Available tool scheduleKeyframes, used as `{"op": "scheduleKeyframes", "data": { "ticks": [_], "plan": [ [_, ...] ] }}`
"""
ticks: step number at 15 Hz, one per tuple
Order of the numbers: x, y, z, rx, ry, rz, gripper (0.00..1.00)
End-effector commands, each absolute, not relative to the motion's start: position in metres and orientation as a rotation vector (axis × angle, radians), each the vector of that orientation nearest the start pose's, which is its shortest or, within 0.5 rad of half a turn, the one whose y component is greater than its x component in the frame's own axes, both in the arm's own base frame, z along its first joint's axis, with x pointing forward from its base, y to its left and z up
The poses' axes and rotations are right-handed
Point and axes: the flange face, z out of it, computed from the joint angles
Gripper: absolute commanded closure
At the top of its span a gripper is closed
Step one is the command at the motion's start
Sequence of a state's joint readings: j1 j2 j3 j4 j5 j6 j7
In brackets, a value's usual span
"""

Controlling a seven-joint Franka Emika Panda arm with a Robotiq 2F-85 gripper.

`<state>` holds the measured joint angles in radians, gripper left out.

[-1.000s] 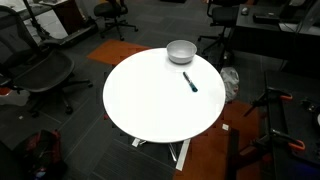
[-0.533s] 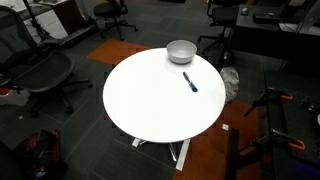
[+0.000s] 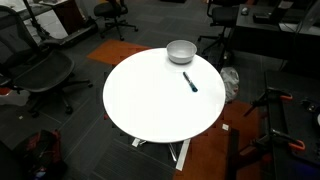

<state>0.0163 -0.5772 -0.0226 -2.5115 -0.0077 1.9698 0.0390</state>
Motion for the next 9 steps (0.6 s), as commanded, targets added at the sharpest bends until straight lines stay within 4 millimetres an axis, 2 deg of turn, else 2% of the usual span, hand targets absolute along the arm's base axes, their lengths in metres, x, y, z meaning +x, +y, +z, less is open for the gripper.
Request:
{"op": "scheduleKeyframes", "data": {
  "ticks": [1, 5, 9],
  "plan": [
    [0.389, -0.014, 0.462, -3.111, 0.230, -0.170, 0.00],
    [0.396, -0.027, 0.433, -3.072, 0.503, -0.292, 0.00],
    [0.398, -0.037, 0.394, -3.025, 0.679, -0.310, 0.00]
  ]
}}
